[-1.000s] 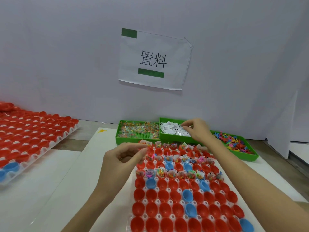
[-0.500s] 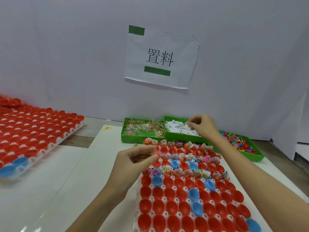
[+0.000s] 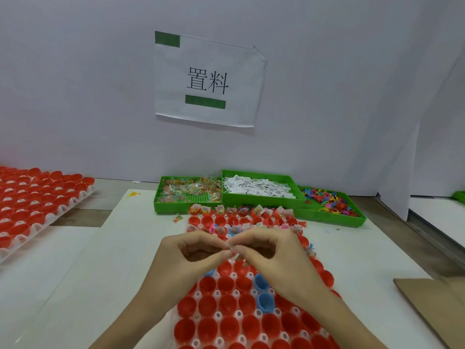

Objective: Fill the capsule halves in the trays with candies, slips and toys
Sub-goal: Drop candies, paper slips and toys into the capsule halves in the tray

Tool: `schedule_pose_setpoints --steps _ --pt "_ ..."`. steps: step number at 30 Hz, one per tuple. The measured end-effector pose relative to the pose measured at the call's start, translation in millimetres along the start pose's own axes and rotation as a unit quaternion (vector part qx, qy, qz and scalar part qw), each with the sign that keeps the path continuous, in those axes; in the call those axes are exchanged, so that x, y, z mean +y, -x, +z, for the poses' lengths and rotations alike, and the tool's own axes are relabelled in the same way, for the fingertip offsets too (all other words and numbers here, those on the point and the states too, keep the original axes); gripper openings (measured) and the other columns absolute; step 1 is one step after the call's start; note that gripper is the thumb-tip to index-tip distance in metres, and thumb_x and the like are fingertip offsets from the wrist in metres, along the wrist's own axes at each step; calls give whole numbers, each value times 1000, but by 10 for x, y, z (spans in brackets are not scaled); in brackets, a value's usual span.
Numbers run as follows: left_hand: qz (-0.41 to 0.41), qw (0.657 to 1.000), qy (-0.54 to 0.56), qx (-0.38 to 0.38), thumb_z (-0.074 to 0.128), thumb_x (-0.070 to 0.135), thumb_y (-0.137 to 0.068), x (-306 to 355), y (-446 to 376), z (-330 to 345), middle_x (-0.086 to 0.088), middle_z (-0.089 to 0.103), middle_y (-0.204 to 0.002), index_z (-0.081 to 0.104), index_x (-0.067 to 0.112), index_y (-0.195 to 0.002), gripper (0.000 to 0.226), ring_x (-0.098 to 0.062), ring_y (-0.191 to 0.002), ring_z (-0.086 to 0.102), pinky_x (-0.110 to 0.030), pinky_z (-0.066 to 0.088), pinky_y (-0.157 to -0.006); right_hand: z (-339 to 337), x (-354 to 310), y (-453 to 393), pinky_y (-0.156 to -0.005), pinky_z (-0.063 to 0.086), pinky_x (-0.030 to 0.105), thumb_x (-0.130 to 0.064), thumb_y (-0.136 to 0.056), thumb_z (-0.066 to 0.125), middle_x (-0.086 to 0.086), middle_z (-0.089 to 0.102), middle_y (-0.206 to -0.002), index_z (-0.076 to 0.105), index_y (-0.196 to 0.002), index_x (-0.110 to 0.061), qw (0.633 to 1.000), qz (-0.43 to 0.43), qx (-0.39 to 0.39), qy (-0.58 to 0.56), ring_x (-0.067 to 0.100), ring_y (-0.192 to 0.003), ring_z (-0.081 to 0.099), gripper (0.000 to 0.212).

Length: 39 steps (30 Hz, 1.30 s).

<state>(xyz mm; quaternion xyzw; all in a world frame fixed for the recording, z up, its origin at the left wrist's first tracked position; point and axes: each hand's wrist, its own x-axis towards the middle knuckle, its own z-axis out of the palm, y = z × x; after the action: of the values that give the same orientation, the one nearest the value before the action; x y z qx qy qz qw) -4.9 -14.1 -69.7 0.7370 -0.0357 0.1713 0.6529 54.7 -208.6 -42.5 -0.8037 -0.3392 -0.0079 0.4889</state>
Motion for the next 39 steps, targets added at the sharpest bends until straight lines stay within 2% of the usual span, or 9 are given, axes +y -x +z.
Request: schedule_pose_setpoints --steps 3,6,10,14,19,25,29,32,39 --pt "9 1000 -13 2 90 21 -73 2 33 48 -4 79 -87 81 26 -95 24 -18 -82 77 -24 62 -76 -84 16 23 -85 59 22 -13 -96 70 -17 77 -96 80 -107 -25 999 -6 -33 11 2 -93 73 20" --pt "5 1000 -24 10 89 23 -72 3 35 62 -1 79 -88 81 36 -100 32 -15 -81 76 -24 62 -75 -246 114 -85 -79 61 25 -12 -97 67 -11 78 -92 79 -106 -25 1000 -5 -21 5 8 -85 75 20" --pt "2 999 -23 24 85 21 -72 6 9 31 2 80 -88 83 32 -87 20 -12 -81 77 -15 59 -73 -707 603 -514 -69 60 24 -9 -99 62 -5 76 -80 76 -102 -19 987 37 139 71 10 -73 73 17" --pt "-9 999 -18 34 85 18 -73 -4 -23 -7 0 80 -87 83 31 -85 19 -14 -81 77 -15 59 -74 -1272 1320 -967 -90 59 38 -7 -100 60 9 77 -96 73 -110 -5 941 155 238 184 19 -88 73 17" --pt "-11 999 -19 46 84 22 -71 -42 -65 -45 1 80 -88 83 33 -86 18 -14 -83 77 -16 59 -75 -1614 1962 -1234 -105 50 38 -1 -96 66 18 73 -118 75 -111 0 909 246 184 282 29 -111 68 18" --pt "-11 999 -8 47 85 22 -69 -72 -75 -47 -1 80 -87 82 31 -84 17 -15 -81 77 -18 60 -75 -1497 2140 -1494 -103 52 42 -9 -93 72 20 71 -122 70 -125 -2 908 245 112 322 32 -113 67 32" --pt "-11 999 -14 38 85 19 -72 -80 -74 -54 -1 80 -88 82 31 -86 18 -16 -82 77 -20 60 -77 -1422 2145 -1587 -89 58 49 6 -91 63 24 74 -106 75 -107 2 886 241 98 384 37 -98 70 21" --pt "-8 999 -17 39 85 19 -73 -62 -76 -54 0 80 -88 82 32 -85 18 -15 -81 77 -19 60 -75 -1427 2161 -1599 -89 56 44 9 -91 59 23 73 -108 74 -105 3 891 245 110 367 35 -100 68 21" --pt "-5 999 -18 30 84 17 -74 -35 -61 -30 0 80 -88 82 32 -86 18 -15 -82 77 -19 60 -75 -1498 2138 -1430 -89 53 36 -5 -91 73 18 72 -106 70 -97 0 918 243 137 281 28 -98 65 9"
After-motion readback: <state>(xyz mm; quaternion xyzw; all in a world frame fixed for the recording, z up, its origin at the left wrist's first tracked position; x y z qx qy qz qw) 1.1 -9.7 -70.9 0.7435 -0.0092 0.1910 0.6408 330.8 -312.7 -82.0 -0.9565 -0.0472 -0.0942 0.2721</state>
